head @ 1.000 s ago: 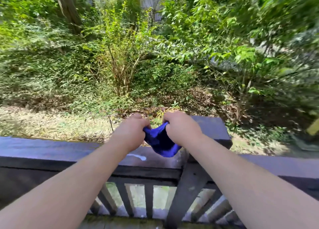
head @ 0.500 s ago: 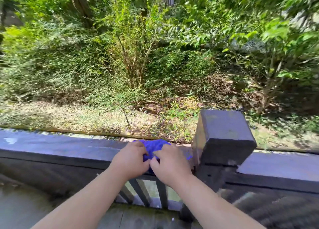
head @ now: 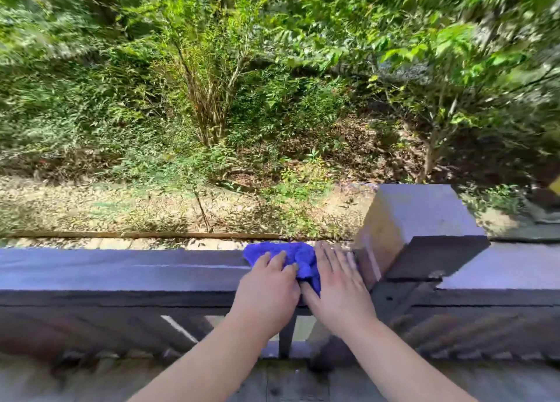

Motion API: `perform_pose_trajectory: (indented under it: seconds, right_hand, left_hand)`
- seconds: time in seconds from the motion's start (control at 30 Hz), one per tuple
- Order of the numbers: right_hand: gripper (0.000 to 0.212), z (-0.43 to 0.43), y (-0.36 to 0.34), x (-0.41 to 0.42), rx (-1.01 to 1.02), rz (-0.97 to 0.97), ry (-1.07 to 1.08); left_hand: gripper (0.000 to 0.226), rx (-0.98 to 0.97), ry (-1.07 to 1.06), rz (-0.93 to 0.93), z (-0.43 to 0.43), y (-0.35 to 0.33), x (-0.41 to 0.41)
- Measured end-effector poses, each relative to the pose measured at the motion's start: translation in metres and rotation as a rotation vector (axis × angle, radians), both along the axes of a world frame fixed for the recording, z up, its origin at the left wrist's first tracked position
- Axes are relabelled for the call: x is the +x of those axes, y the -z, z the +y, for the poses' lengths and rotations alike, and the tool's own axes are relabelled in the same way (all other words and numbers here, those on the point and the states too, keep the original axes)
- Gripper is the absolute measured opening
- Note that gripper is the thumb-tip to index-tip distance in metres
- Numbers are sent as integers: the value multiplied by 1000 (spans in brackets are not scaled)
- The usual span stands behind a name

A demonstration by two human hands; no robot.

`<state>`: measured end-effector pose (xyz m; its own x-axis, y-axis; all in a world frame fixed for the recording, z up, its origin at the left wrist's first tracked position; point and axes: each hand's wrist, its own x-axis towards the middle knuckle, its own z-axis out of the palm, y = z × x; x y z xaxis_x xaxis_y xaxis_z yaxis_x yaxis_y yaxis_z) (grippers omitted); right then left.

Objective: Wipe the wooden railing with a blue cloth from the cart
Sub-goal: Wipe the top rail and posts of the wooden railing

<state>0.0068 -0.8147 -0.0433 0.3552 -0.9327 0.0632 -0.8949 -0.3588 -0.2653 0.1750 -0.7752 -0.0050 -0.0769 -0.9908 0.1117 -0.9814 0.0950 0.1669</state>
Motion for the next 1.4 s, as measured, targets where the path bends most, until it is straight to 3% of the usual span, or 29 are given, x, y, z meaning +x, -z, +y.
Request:
perform_pose_trajectory:
  seconds: [0.1, 0.23, 0.3, 0.4, 0.63, 0.7, 0.9, 1.1, 1.4]
  right_hand:
    - [93, -3, -2, 2, -5, 18, 9]
    - [109, -5, -6, 16, 12, 47, -34]
    - [116, -1, -6, 33, -9, 68, -76]
    - [121, 7, -4, 60, -2, 93, -95]
    - [123, 21, -1, 102, -26, 192, -106]
    - [119, 20, -1, 106, -29, 213, -90]
    - [114, 16, 0, 107, -25, 222, -79]
    - [116, 17, -2, 107, -26, 194, -83]
    - [115, 19, -4, 109, -31, 171, -85]
  left_hand:
    - [19, -99, 104, -150, -3, -8, 3]
    - [19, -139, 106, -237, 3, -15, 29]
    - [16, -93, 15, -166, 8, -11, 50]
    - [30, 28, -82, 3, 18, -8, 87]
    - [50, 39, -219, -35, 44, -10, 175]
    - [45, 43, -223, -61, 46, -8, 186]
    - [21, 33, -160, -32, 40, -9, 173]
    - [54, 109, -38, 7, 27, -8, 131]
    - [19, 85, -2, 28, 18, -13, 100]
